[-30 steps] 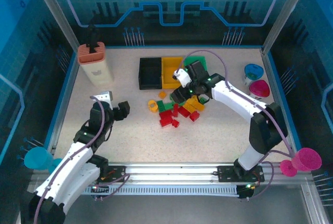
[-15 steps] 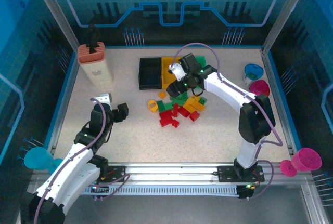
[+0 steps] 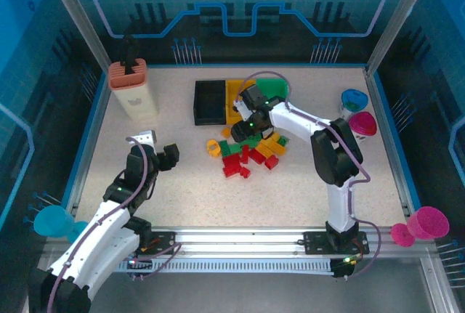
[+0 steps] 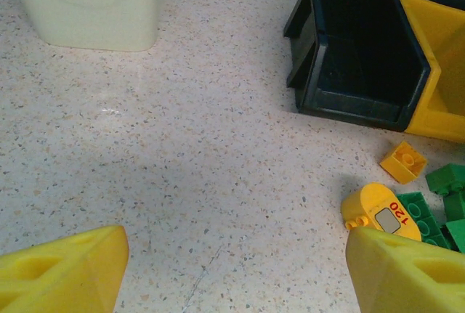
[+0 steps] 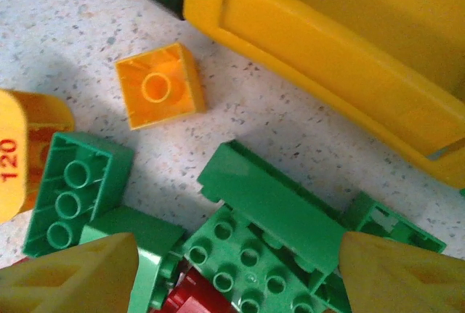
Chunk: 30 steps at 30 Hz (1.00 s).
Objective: Sort the legos into containers by color
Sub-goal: Pick up the lego from the center of the table.
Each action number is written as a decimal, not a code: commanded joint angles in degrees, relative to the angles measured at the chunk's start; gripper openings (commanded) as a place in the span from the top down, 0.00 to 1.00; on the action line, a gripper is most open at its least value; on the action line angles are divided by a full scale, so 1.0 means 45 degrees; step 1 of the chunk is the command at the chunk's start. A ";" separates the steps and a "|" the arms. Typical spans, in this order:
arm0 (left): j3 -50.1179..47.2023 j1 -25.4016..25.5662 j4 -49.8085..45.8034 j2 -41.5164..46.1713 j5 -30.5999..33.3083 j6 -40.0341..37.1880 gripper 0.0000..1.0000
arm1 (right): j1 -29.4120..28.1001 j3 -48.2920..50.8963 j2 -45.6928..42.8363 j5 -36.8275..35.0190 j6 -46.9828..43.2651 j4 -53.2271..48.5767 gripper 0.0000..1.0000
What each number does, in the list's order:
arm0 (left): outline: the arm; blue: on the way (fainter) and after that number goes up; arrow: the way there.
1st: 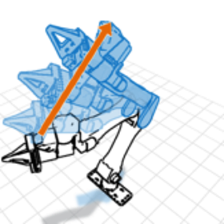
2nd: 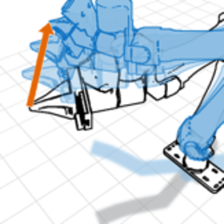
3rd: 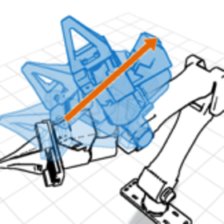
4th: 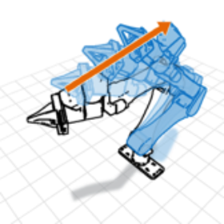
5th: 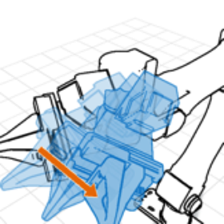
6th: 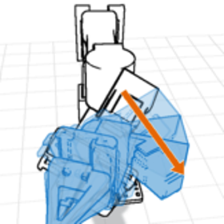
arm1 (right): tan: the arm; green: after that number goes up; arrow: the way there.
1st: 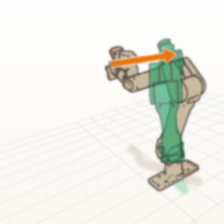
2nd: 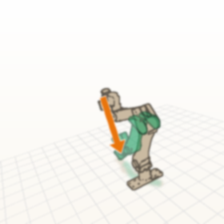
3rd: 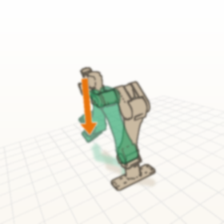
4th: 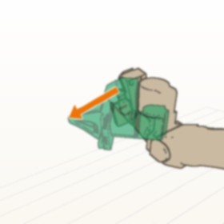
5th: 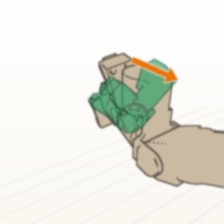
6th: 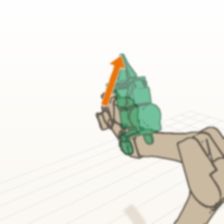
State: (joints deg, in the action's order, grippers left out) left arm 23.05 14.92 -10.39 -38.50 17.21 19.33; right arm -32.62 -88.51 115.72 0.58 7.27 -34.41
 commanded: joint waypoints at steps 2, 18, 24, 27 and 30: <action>-0.0182 0.0103 -0.0015 0.0157 0.0271 -0.0271 0.21 | -0.0141 -0.0393 0.0295 -0.0627 0.0998 -0.0255 0.26; -0.0181 0.0103 -0.0060 0.0171 0.0320 -0.0232 0.21 | -0.0460 -0.0928 0.1198 -0.0793 0.1149 -0.0117 0.27; -0.0194 0.0103 -0.0065 0.0172 0.0316 -0.0233 0.20 | -0.0622 -0.0782 0.1326 -0.0696 0.1201 -0.0067 0.28; -0.0187 0.0103 -0.0039 0.0177 0.0313 -0.0252 0.20 | -0.0705 -0.0720 0.1286 -0.0847 0.1010 -0.0062 0.28; -0.0181 0.0103 -0.0035 0.0152 0.0316 -0.0243 0.21 | -0.0711 -0.0904 0.1436 -0.1232 0.0619 -0.0249 0.29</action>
State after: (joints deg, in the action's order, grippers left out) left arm 23.05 14.98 -10.39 -38.50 17.37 19.33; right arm -34.89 -91.20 120.49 -3.51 11.46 -33.65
